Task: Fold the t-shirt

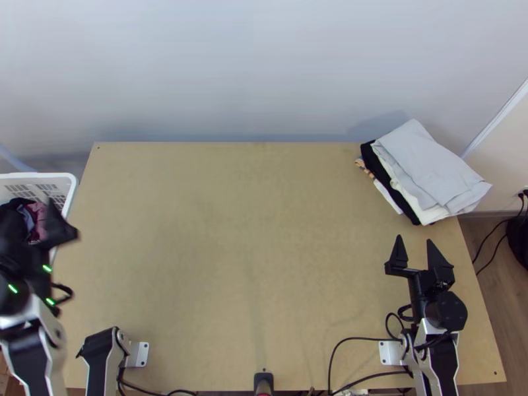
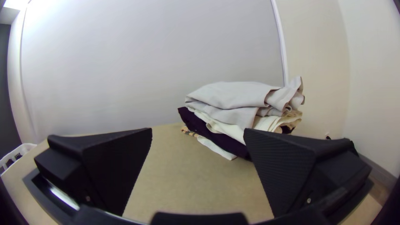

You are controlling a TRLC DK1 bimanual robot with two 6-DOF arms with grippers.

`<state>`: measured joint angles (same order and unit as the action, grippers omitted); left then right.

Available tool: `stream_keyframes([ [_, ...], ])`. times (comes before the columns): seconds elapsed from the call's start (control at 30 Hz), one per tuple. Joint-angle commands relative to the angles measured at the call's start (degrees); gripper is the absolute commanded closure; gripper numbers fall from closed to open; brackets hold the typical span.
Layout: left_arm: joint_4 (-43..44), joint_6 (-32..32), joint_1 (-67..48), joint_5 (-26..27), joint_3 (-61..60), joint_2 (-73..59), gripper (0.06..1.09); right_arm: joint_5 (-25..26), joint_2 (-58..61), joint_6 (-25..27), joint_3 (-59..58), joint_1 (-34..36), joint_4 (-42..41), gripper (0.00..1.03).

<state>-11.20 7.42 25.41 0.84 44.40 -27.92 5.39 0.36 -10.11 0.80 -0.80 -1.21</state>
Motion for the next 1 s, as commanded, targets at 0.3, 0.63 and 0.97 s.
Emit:
stream_keyframes([
  [0.3,-13.2,0.7,29.6,13.1,16.7,-30.2,0.1,0.5,-0.4,-1.1,-0.4,-0.4,0.9,0.03],
  [0.63,-26.3,-8.6,39.6,13.2,27.9,-55.0,0.1,0.5,-0.4,-1.1,-0.4,-0.4,0.9,0.03],
  [0.97,-25.1,-26.2,41.0,11.6,31.7,-74.8,0.11,0.5,-0.4,-1.1,-0.4,-0.4,0.9,0.03],
])
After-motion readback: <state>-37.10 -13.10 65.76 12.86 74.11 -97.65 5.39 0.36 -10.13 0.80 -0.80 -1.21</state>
